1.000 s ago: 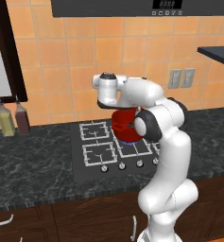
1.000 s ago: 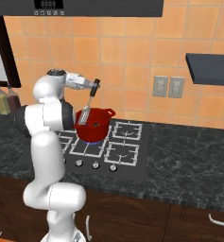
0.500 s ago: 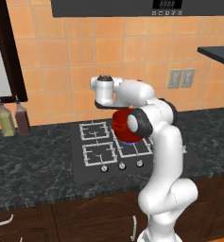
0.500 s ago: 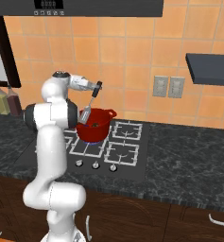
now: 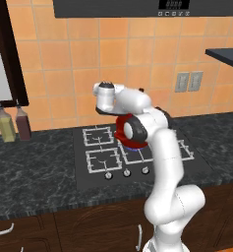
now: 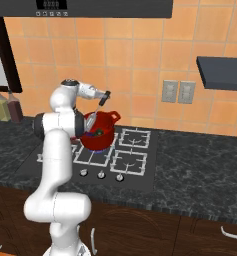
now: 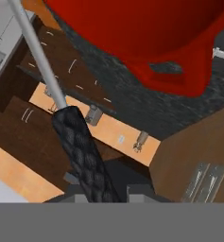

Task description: Put the cucumber and eggplant in the pot. Retrieve the spatula and lightly stir the vegetables in the pot.

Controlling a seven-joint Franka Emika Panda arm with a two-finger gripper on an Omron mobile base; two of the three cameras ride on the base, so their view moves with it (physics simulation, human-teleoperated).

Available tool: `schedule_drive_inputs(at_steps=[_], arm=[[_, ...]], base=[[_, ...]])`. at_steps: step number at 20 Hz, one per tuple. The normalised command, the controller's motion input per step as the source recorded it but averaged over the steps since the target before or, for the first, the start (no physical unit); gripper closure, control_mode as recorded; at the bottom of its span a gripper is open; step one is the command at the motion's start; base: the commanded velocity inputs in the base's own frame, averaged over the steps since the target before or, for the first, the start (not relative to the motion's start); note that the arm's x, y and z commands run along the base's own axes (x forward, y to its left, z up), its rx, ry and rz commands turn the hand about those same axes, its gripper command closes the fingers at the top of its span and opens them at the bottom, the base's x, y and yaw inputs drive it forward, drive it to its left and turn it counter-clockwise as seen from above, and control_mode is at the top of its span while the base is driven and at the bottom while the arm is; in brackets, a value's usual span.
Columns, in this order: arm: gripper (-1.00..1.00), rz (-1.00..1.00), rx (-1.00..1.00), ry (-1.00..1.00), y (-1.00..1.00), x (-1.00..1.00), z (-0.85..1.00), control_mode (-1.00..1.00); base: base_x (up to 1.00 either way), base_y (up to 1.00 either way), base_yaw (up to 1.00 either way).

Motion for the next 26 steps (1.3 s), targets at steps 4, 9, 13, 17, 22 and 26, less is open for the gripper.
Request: schedule_drive_inputs(at_steps=[4, 9, 13, 17, 22, 26], arm=[[1.0, 0.0, 0.0, -0.14, -0.3, 0.67, -0.33, -1.0], [1.0, 0.04, 0.0, -0.16, -0.34, 0.52, -0.01, -1.0], [1.0, 0.21, 0.04, -0.17, -0.03, -0.18, 0.15, -1.0], [1.0, 0.2, 0.09, -0.07, 0.06, -0.12, -0.02, -1.0], [1.0, 0.15, 0.08, -0.12, -0.01, -0.4, -0.01, -1.0], [1.0, 0.21, 0.06, -0.27, -0.12, -0.94, 0.0, -1.0]], base=[[0.0, 0.0, 0.0], [0.0, 0.0, 0.0], [0.0, 0.0, 0.0], [0.0, 0.0, 0.0], [0.0, 0.0, 0.0], [0.0, 0.0, 0.0]])
